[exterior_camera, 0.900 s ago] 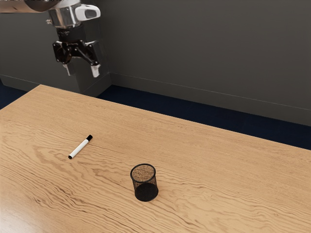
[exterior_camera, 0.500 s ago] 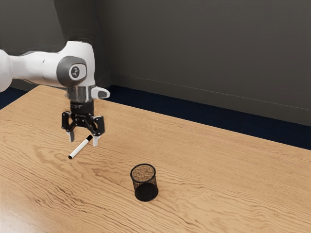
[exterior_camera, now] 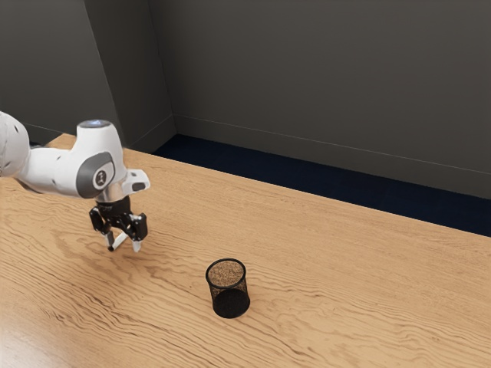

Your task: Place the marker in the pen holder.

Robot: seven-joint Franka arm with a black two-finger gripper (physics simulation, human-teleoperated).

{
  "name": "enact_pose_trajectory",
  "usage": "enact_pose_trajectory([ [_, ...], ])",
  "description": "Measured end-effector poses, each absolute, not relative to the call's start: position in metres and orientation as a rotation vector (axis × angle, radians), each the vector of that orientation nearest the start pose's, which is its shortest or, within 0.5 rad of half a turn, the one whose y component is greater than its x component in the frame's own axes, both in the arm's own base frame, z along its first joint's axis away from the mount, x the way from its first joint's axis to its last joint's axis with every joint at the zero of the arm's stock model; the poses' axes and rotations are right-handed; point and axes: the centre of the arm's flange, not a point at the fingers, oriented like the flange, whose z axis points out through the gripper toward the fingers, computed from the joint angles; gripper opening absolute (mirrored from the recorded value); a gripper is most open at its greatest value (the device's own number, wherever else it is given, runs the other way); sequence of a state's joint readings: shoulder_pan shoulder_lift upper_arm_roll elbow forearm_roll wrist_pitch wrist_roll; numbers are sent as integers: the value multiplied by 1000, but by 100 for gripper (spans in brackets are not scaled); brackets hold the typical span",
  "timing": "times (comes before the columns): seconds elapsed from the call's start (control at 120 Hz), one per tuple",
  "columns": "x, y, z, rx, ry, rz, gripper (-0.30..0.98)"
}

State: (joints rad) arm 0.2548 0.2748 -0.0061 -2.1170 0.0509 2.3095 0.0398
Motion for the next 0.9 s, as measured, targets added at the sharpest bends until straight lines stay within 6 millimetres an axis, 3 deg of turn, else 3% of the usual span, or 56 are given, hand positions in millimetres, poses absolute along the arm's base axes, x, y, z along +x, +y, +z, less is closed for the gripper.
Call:
enact_pose_trajectory([
  [0.325, 554, 183, 255, -3113, -208, 46, 35],
  [0.9, 553, 208, 244, -3139, -132, 30, 4],
])
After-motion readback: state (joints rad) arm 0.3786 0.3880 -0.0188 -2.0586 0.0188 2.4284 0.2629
